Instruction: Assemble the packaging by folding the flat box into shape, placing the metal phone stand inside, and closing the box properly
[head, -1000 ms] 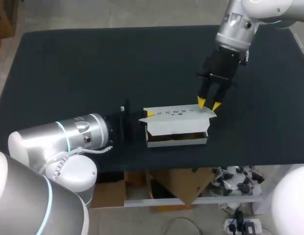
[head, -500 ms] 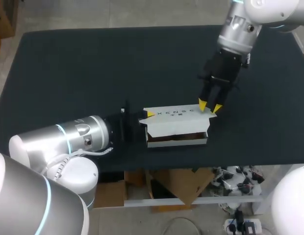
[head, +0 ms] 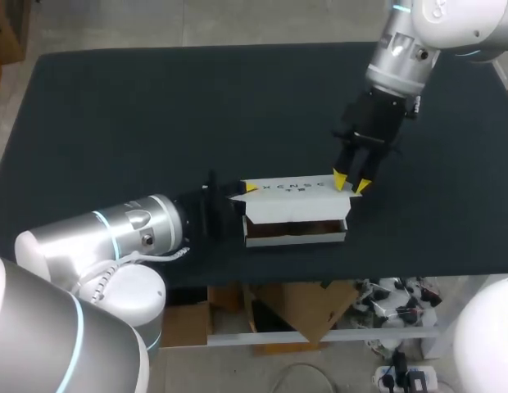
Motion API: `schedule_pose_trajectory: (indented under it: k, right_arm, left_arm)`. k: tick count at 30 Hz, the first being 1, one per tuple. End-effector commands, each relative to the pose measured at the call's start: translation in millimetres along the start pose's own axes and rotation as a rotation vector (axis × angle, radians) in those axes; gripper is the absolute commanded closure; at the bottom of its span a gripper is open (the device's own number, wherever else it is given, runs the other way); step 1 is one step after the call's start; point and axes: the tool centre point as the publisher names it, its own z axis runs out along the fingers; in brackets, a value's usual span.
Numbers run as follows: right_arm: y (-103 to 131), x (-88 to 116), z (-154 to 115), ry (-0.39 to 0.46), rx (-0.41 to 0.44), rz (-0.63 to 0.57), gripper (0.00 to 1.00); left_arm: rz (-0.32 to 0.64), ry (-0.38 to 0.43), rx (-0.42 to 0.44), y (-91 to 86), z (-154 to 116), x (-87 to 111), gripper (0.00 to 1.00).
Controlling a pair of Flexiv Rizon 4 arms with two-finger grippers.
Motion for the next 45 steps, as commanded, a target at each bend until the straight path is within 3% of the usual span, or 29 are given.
schedule_pose_trajectory:
  k: [1, 20, 30, 33, 34, 37, 39, 40, 45]
  right_arm:
    - [-1, -1, 3, 0.002, -0.001, -0.001, 0.62]
    - [1, 1, 4, -0.001, -0.001, -0.007, 0.64]
    - [0, 0, 6, 0.001, -0.002, -0.008, 0.65]
    - [0, 0, 7, -0.001, -0.004, -0.008, 0.65]
    - [0, 0, 7, -0.001, -0.004, -0.007, 0.65]
    - [-1, 0, 7, -0.002, -0.004, -0.006, 0.65]
    - [-1, 1, 7, -0.002, -0.005, -0.005, 0.65]
    - [-1, 1, 8, -0.002, -0.005, -0.005, 0.65]
    - [-1, 1, 7, -0.002, -0.008, -0.006, 0.66]
  left_arm:
    - [0.003, -0.022, -0.002, -1.6, -5, 2.3, 0.69]
    - [0.0, -0.055, -0.056, 5.3, -45, 8.9, 0.63]
    - [-0.008, -0.055, -0.115, 12.5, -81, -2.3, 0.57]
    - [-0.017, -0.059, -0.116, 14.5, -89, -7.9, 0.5]
    - [-0.019, -0.053, -0.115, 15.3, -91, -9.3, 0.42]
    - [-0.044, -0.026, -0.112, 19.2, -96, -15.0, 0.29]
    - [-0.077, -0.004, -0.11, 21.9, -99, -21.0, 0.15]
    - [-0.085, 0.005, -0.112, 22.4, -101, -23.7, 0.01]
    - [-0.149, 0.088, -0.131, 26.0, -108, -39.8, 0.0]
